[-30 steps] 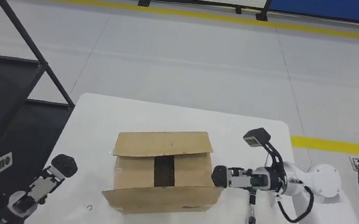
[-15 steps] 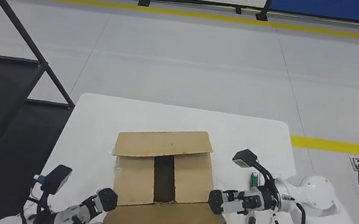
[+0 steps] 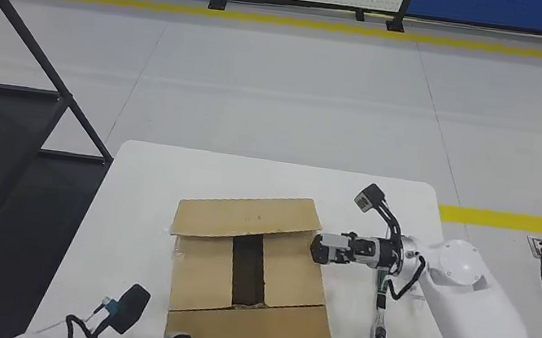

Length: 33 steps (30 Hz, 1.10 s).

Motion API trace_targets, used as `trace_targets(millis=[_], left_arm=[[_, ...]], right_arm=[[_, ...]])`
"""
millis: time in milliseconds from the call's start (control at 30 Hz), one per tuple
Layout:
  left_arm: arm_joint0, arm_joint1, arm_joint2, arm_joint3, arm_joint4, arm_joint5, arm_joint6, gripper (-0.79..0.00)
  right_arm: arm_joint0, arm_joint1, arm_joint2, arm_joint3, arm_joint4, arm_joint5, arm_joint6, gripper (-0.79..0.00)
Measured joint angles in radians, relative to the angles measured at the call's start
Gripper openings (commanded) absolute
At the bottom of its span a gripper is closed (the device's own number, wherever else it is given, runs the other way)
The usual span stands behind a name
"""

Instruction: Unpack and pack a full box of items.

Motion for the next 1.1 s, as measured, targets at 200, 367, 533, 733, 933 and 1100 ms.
trace_targets(millis=[200, 367, 533, 733, 933, 1100], left_arm=[[0.024, 0.026, -0.014, 0.029, 0.013, -0.055, 0.055, 0.0], [0.06, 0.041, -0.05, 0.043, -0.023, -0.1, 0.101, 0.0], [0.107, 0.054, -0.094, 0.06, -0.063, -0.153, 0.153, 0.0], [0.176, 0.069, -0.156, 0.086, -0.124, -0.219, 0.219, 0.0], [0.226, 0.082, -0.208, 0.102, -0.177, -0.232, 0.233, 0.0], [0.242, 0.09, -0.224, 0.108, -0.198, -0.232, 0.233, 0.0]], right_arm=[[0.083, -0.038, -0.066, 0.061, 0.002, -0.063, -0.08, 0.0], [0.141, -0.066, -0.099, 0.094, -0.023, -0.091, -0.197, 0.0], [0.222, -0.103, -0.158, 0.152, -0.107, -0.053, -0.337, 0.0], [0.32, -0.162, -0.261, 0.267, -0.215, 0.026, -0.465, 0.0], [0.386, -0.22, -0.328, 0.403, -0.229, 0.031, -0.501, 0.0], [0.416, -0.259, -0.358, 0.485, -0.243, 0.025, -0.535, 0.0]])
